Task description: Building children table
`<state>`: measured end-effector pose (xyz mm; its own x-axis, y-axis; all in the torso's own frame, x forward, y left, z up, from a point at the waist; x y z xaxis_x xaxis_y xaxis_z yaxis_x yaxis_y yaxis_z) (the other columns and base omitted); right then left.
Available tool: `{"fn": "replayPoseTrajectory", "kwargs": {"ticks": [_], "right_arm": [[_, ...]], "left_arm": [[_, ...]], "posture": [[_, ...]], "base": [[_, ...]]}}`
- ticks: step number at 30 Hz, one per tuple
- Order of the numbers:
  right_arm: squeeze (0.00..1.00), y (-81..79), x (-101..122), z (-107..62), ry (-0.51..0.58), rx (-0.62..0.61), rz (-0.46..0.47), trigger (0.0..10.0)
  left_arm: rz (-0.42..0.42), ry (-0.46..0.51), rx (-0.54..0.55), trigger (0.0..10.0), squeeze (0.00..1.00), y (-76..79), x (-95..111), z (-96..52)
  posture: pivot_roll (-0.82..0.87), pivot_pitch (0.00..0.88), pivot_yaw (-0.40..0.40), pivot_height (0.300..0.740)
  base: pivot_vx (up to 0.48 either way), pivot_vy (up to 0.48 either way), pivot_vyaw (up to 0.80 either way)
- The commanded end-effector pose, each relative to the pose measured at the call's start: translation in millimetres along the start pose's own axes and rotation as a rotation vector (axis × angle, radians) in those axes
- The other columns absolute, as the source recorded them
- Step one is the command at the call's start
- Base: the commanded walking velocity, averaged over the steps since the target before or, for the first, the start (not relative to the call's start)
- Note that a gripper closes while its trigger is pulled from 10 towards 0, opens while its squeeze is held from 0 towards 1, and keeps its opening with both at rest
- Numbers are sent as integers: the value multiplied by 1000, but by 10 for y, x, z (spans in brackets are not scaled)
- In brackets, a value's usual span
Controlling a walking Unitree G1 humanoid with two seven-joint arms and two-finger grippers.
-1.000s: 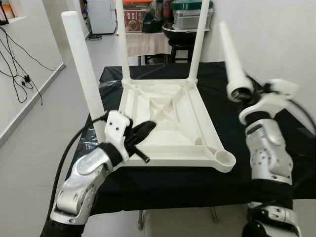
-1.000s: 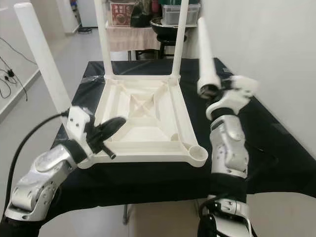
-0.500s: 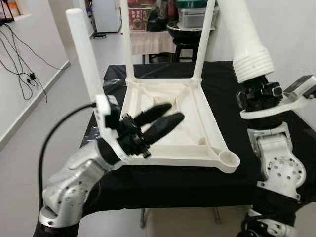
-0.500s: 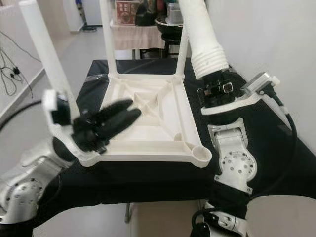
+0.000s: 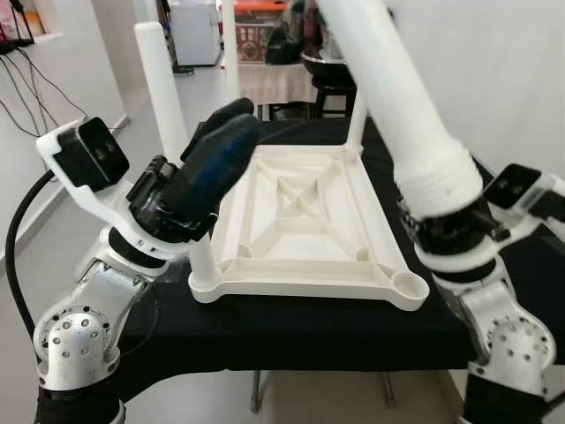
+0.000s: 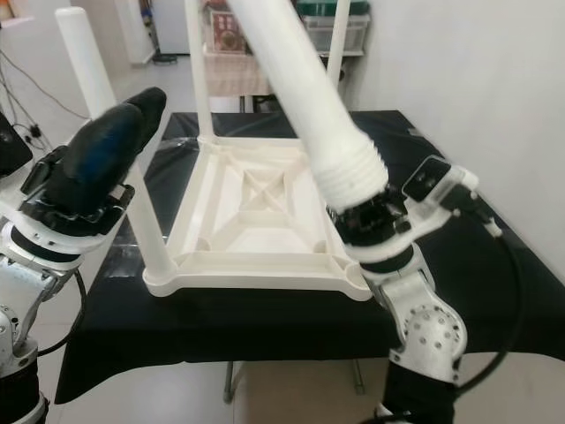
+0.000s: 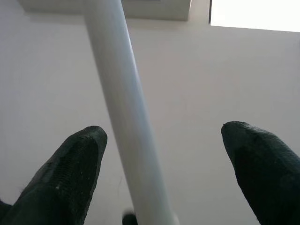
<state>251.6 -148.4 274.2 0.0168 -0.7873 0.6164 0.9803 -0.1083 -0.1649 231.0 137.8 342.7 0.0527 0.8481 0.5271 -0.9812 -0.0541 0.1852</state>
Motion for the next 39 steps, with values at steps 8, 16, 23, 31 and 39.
{"fn": "replayPoseTrajectory", "kwargs": {"ticks": [8,16,23,31,39], "right_arm": [[0,-90,-323,-90,-249,73,24,10000],[0,-23,-378,-211,-294,35,33,10000],[0,-8,-427,-272,-334,32,20,10000],[0,21,-421,-283,-342,26,3,10000],[0,55,-439,-261,-331,-5,-26,10000]], "left_arm": [[-69,32,-21,10000,1000,56,157,20],[-100,48,-24,10000,294,74,201,18],[-145,68,-30,0,0,94,248,9],[-151,71,-32,0,0,111,280,0],[-149,116,-16,0,0,99,343,-4]], "posture": [[-37,0,-32,740],[-35,0,-34,740],[-38,6,-32,740],[-53,14,-38,740],[-56,17,-35,740]], "base": [[0,0,0],[0,0,0],[0,0,0],[0,0,0],[0,0,0]]}}
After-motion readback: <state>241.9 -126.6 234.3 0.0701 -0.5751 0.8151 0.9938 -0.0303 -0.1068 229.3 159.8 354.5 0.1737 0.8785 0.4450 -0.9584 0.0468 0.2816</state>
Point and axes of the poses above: a point about 5 cm out from each wrist's last joint towards the gripper, its own z axis pointing out of the wrist towards the gripper, its own x axis along the axis of the wrist's last joint, y = z × x, the point moved 2 cm from there along z, pointing out of the wrist towards the gripper, and after that the axes turned 6 degrees about -z, right-handed, at the moved point
